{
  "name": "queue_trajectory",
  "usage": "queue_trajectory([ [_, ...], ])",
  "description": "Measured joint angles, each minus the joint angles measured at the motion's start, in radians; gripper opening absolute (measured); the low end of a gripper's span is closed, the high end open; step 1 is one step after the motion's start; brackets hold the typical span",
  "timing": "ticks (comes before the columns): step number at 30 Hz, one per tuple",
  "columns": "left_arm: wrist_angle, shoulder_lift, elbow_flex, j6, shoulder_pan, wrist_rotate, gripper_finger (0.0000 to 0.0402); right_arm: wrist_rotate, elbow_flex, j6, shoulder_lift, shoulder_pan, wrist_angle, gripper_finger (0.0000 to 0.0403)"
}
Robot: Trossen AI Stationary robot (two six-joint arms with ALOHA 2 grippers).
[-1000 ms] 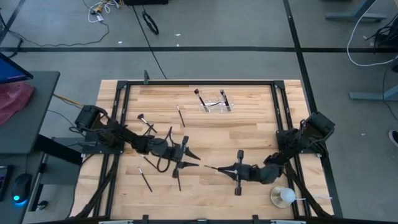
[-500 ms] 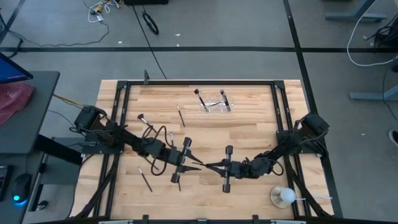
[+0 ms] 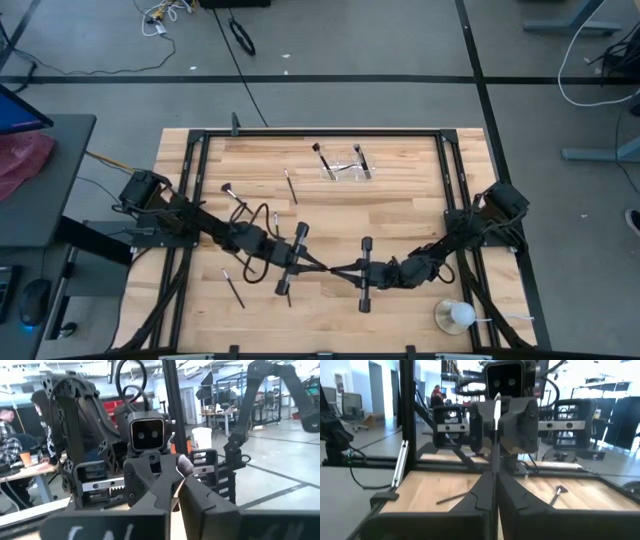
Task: Put items in baskets/containers
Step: Put the black eyeshadow brush into the transparent organizer
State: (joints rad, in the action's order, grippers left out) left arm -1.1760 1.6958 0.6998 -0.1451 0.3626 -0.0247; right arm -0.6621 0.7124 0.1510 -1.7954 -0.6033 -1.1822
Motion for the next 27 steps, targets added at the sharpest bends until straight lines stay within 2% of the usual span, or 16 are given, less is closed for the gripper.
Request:
queue_trajectory([
  [3,0.065,0.000,0.000,0.044,0.001,-0.050,0.0019,-0.016,0.000,-0.057,0.002,0.000,0.094,0.0022],
  [7,0.185,0.000,0.001,0.123,-0.007,-0.157,0.0019,-0.141,-0.001,-0.183,0.012,0.001,0.247,0.0054],
  [9,0.252,0.000,0.001,0.185,-0.022,-0.186,0.0019,-0.166,-0.001,-0.245,0.032,0.003,0.345,0.0077],
  [14,0.354,0.000,0.001,0.320,-0.078,-0.197,0.0020,-0.161,0.034,-0.387,0.066,0.041,0.604,0.0143],
  [19,0.383,0.000,0.001,0.365,-0.113,-0.200,0.0020,-0.084,0.158,-0.460,0.043,0.106,0.861,0.0197],
  [23,0.391,0.000,0.001,0.365,-0.115,-0.199,0.0020,-0.082,0.221,-0.498,0.028,0.143,0.955,0.0202],
  [27,0.389,0.000,0.001,0.365,-0.114,-0.199,0.0020,-0.081,0.227,-0.509,0.023,0.163,0.947,0.0175],
])
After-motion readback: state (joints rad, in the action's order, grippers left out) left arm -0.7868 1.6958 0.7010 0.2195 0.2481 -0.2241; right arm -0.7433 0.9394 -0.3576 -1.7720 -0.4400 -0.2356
